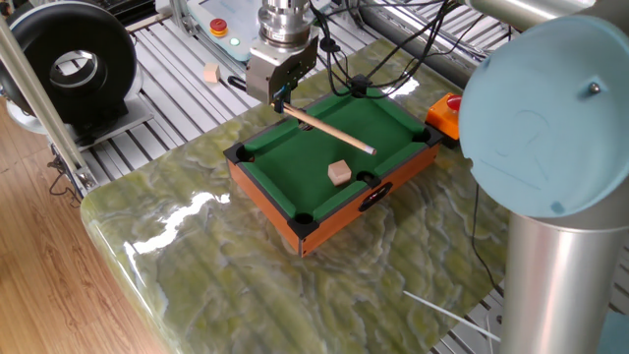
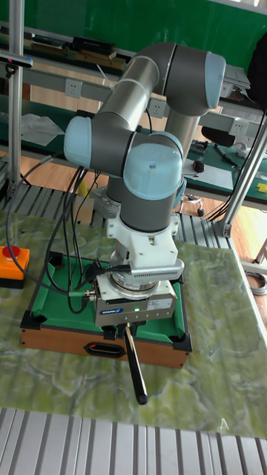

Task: Hit the pool ball

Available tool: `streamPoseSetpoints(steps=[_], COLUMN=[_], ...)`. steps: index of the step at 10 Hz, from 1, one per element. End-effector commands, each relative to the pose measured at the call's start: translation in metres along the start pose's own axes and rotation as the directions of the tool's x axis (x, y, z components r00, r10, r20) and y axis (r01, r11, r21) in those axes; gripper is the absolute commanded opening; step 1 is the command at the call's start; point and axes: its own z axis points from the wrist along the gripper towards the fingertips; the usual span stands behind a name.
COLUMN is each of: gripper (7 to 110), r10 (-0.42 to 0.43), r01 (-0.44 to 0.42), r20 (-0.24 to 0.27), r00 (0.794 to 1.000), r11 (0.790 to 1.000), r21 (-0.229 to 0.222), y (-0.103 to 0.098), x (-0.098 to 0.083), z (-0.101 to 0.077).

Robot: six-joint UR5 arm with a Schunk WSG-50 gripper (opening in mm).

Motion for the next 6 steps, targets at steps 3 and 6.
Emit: streamPoseSetpoints(steps=[3,6], gripper=[7,7], r10=[-0.029,-0.218], r01=[0.028,0.204], r20=[0.135,0.175], r00=[0.99,0.96], r11=[1.0,0.974], r21=[0.008,0.094], y=[0.011,0.001], x=[-0.044,-0.061], z=[-0.012,-0.016])
